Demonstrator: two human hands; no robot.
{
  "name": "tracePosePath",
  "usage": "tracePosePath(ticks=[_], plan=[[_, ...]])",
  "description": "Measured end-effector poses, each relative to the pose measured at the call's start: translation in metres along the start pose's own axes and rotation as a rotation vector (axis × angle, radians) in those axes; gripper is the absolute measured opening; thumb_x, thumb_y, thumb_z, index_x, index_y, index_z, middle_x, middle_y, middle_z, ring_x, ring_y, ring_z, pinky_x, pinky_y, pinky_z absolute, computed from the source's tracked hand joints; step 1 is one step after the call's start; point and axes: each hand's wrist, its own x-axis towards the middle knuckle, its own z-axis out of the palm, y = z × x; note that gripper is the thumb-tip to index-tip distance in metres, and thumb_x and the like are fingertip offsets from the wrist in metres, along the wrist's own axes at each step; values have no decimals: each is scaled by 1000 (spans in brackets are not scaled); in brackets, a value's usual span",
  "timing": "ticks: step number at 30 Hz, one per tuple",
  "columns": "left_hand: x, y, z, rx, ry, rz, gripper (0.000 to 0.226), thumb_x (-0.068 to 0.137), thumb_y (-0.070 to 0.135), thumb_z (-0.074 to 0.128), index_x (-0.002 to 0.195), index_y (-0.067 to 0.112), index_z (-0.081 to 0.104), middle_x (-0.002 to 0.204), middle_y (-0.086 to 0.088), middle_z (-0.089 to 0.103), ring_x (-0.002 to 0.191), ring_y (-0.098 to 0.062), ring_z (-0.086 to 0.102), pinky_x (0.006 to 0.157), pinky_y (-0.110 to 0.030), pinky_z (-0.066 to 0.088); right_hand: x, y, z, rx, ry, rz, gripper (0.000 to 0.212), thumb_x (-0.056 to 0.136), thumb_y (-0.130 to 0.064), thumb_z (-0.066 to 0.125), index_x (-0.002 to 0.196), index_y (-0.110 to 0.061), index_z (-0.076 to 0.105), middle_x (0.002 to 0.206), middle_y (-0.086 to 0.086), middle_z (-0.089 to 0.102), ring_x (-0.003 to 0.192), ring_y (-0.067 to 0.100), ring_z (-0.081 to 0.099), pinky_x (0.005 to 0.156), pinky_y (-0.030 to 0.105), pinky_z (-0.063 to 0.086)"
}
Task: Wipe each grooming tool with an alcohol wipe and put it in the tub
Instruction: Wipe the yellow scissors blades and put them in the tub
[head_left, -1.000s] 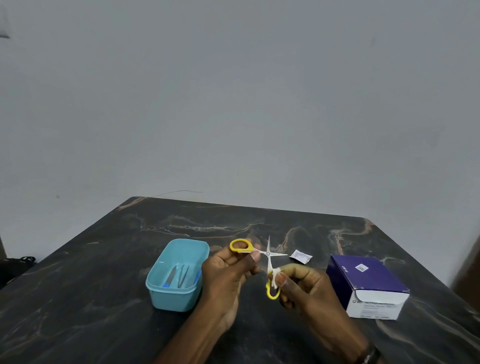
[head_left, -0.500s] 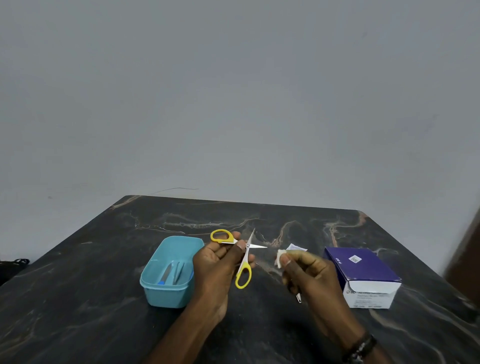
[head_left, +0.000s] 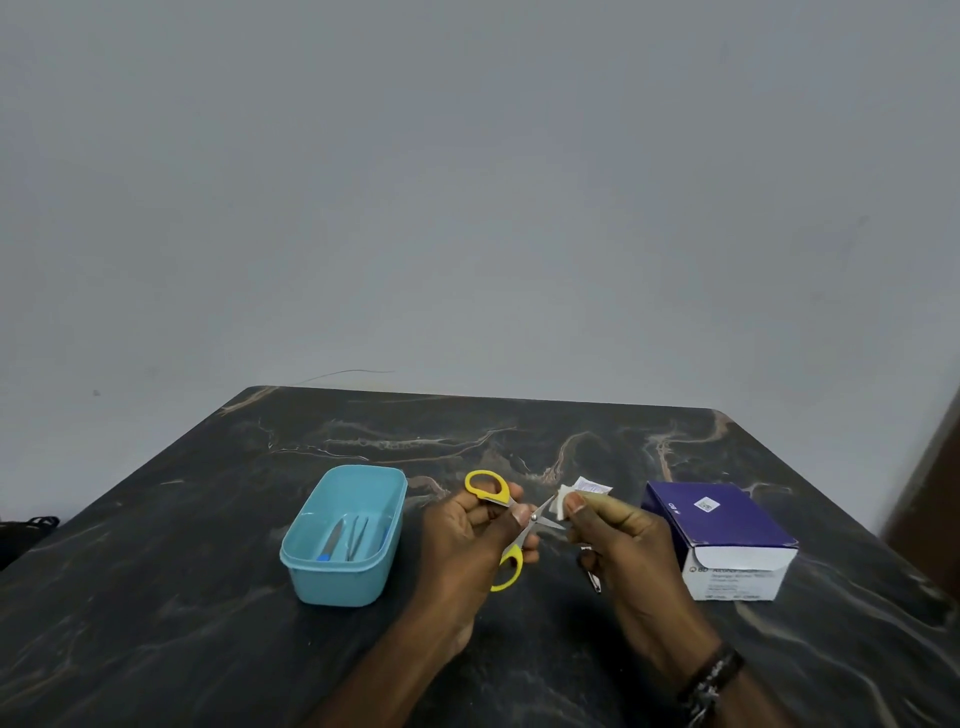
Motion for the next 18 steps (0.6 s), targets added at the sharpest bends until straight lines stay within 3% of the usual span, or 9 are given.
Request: tracePosePath(ticks=[4,8,14,18], plan=[[-1,-2,1,1,-2,-10,11,86,0,66,95,5,65,75,-9,73,64,-23,68,64,-37,61,-2,0,0,-20,-32,5,15,88,-13,65,96,-10,77,79,6,75,70,16,56,59,27,43],[-1,-3,2,7,6,-14,11,86,0,65,95,6,65,76,-9,74,64,-22,69,64,-36,61,-3,1,0,-33,-46,-6,14,86,-12,67,95,-10,77,75,5,74,67,13,57,55,21,43],[-2,-4,2,-3,24,0,10,86,-2,64,94,4,65,72,-9,72,63,-21,68,65,-37,61,0,6,0,28,-10,-7,13,83,-11,69,92,-11,77,87,12,77,74,20,60,61,28,44],[-1,-4,1,-8,42,12,11,86,-3,65,94,4,65,74,-12,71,64,-23,68,66,-39,61,4,6,-1,154,30,65,13,82,-11,68,91,-9,77,75,3,75,64,14,54,59,28,37]])
